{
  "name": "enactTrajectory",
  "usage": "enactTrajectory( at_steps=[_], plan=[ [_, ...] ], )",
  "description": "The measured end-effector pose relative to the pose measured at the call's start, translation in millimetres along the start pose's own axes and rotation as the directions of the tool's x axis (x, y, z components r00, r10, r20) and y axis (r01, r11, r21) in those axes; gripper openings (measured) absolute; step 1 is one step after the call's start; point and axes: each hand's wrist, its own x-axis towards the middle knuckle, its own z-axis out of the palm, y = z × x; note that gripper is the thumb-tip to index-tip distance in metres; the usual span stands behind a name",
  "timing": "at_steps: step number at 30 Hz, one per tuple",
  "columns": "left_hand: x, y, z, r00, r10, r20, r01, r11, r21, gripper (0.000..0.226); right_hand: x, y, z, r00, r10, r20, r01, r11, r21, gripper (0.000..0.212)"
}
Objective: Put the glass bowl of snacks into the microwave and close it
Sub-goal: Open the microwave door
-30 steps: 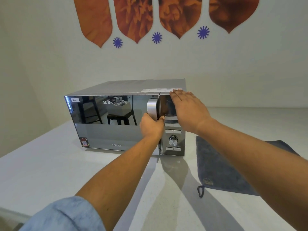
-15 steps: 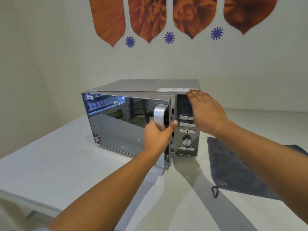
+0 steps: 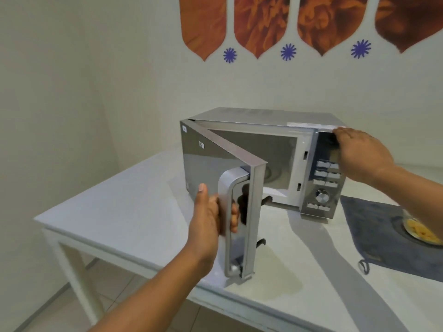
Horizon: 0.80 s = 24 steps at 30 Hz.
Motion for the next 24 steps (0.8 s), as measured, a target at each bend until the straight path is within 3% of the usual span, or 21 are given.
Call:
enactTrajectory(
  at_steps=[6, 11, 15, 19, 22, 24],
  plan=[
    [-24, 29, -81, 0.962, 0.053, -0.267, -0.046, 0.998, 0.032, 0.070, 1, -19, -9, 0.995, 0.101, 0.009, -0.101, 0.994, -0.038, 0.041],
    [-28, 43, -126, 0.936, 0.064, -0.346, -0.045, 0.997, 0.062, 0.066, 24, 3, 16, 0.981, 0.194, 0.022, -0.192, 0.978, -0.087, 0.034],
    [-30, 43, -148, 0.903, 0.100, -0.418, -0.040, 0.988, 0.150, 0.066, 41, 19, 32, 0.978, 0.204, 0.042, -0.198, 0.973, -0.119, 0.039],
    [-52, 29, -144, 0.770, 0.381, -0.512, -0.148, 0.887, 0.437, 0.060, 36, 11, 21, 0.981, 0.188, 0.049, -0.182, 0.977, -0.107, 0.045],
    [-66, 22, -127, 0.680, 0.606, -0.413, -0.277, 0.734, 0.620, 0.066, 11, -24, -17, 0.972, 0.189, 0.139, -0.188, 0.982, -0.020, 0.049],
    [-69, 16, -110, 0.608, 0.734, -0.302, -0.358, 0.593, 0.721, 0.073, 1, -33, -27, 0.973, 0.161, 0.164, -0.183, 0.975, 0.128, 0.055]
  ],
)
